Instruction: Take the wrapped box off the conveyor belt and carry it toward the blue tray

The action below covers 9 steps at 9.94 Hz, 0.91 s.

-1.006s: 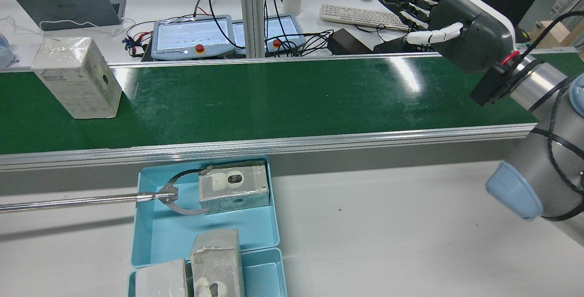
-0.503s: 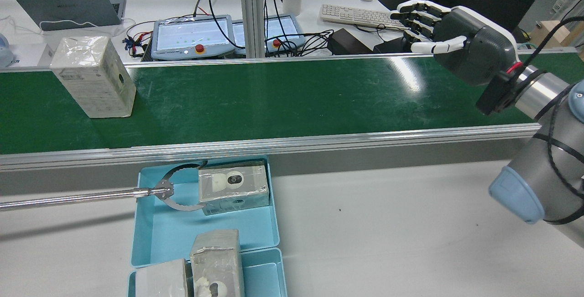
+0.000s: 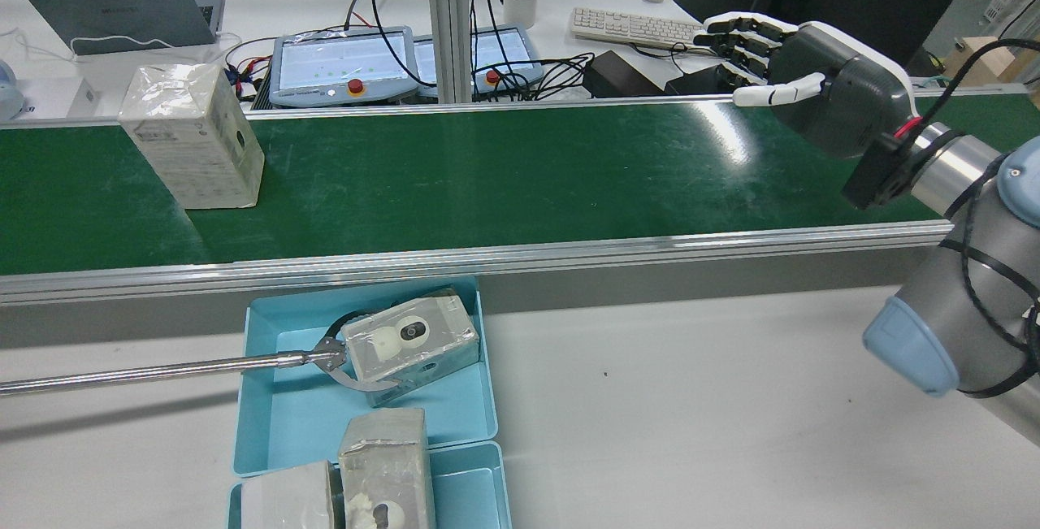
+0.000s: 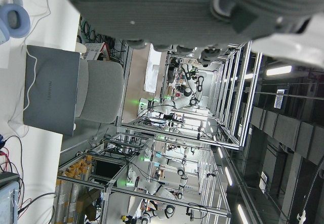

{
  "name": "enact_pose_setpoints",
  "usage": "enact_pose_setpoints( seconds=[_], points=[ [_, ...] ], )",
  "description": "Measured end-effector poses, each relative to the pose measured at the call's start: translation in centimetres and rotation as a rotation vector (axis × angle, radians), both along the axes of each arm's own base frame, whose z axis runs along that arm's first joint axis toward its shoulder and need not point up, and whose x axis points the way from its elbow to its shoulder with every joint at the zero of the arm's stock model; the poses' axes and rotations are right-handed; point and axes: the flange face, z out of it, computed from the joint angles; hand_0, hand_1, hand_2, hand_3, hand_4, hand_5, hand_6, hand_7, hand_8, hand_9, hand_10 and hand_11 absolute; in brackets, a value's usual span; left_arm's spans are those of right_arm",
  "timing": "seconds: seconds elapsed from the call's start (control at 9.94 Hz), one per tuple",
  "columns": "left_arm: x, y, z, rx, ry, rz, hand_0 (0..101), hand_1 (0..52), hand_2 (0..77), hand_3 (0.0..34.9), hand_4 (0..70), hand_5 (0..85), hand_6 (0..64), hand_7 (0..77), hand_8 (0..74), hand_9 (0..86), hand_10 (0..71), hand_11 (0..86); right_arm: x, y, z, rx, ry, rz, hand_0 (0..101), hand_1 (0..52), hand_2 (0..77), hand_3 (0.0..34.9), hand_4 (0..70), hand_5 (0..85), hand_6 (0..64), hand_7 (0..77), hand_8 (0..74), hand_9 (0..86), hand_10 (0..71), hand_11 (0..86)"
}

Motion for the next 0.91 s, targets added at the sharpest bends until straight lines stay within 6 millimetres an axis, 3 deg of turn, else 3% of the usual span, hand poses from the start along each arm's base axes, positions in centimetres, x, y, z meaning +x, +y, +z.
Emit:
enact_pose_setpoints(
  seconds=[0.4,0.5,0.7,0.91],
  points=[
    [0.0,0.0,0.0,0.000,0.000,0.000,0,0.0,0.5,0.0,0.0,1.1,0.0,0.0,0.0,0.0,0.0,0.0,-0.4,-0.7,0.8,-0.019,-0.001,-0.001,47,13.1,20.2,14.5,16.9,30.5,7.1,24.5,1.1,7.6,0.0,1.1],
    [0.0,0.0,0.0,0.000,0.000,0.000,0,0.0,0.5,0.0,0.0,1.1,0.0,0.0,0.0,0.0,0.0,0.0,0.1,-1.1,0.4,-0.015,-0.010,0.007,48,16.4,22.9,12.7,18.0,31.1,7.6,25.1,2.7,7.6,0.0,1.1],
    [0.0,0.0,0.0,0.000,0.000,0.000,0,0.0,0.5,0.0,0.0,1.1,0.0,0.5,0.5,0.0,0.5,0.0,1.6,-1.6,-0.5,-0.008,-0.032,0.027,48,16.4,22.9,13.1,18.0,30.5,7.6,23.5,2.2,7.6,0.0,1.1],
    [0.0,0.0,0.0,0.000,0.000,0.000,0,0.0,0.5,0.0,0.0,1.1,0.0,0.5,0.0,0.0,0.5,0.0,1.6,-2.0,-1.3,0.002,-0.044,0.027,49,18.0,22.9,11.5,18.0,31.1,7.1,24.5,2.2,7.6,0.0,1.1]
  ],
)
